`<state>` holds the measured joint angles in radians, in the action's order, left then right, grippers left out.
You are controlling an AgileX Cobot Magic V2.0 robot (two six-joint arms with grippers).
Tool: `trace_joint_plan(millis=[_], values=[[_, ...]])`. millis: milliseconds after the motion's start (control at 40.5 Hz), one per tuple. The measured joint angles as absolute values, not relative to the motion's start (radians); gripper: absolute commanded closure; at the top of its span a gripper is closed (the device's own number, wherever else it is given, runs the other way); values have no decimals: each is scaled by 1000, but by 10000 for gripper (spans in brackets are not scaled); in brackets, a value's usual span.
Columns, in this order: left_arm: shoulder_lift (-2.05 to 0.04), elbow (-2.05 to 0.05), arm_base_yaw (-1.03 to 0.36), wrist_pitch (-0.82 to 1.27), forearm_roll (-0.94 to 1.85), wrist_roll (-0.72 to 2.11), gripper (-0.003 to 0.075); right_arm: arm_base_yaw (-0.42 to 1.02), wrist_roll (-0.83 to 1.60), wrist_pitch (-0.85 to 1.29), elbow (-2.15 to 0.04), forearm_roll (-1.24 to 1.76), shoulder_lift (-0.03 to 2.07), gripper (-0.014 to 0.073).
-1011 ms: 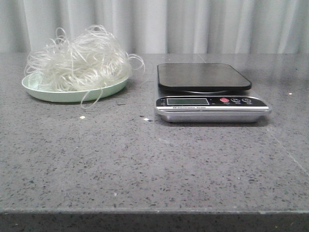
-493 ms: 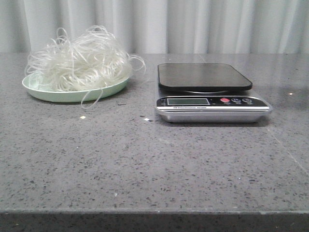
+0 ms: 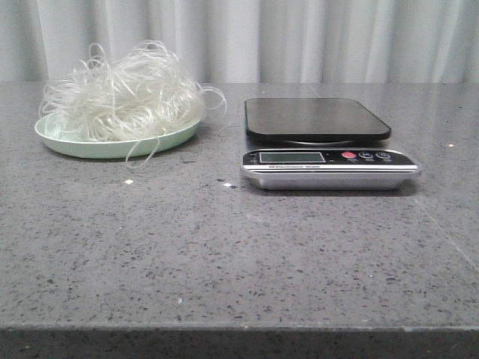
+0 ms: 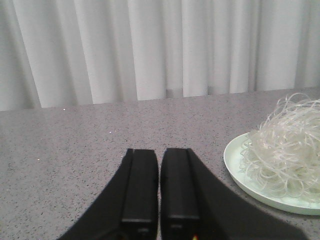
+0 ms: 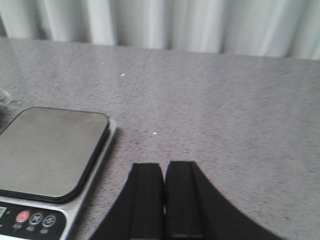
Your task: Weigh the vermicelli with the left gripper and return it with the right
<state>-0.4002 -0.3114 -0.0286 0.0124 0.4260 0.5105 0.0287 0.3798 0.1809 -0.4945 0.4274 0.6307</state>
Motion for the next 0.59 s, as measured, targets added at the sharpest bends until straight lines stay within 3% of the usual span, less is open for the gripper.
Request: trace_joint_plan(millis=[345, 592], values=[[-400, -311, -29, 12, 426, 511, 583, 1, 380, 130, -309, 427, 324, 441], [-400, -311, -29, 12, 426, 511, 583, 1, 380, 124, -291, 427, 290, 443]])
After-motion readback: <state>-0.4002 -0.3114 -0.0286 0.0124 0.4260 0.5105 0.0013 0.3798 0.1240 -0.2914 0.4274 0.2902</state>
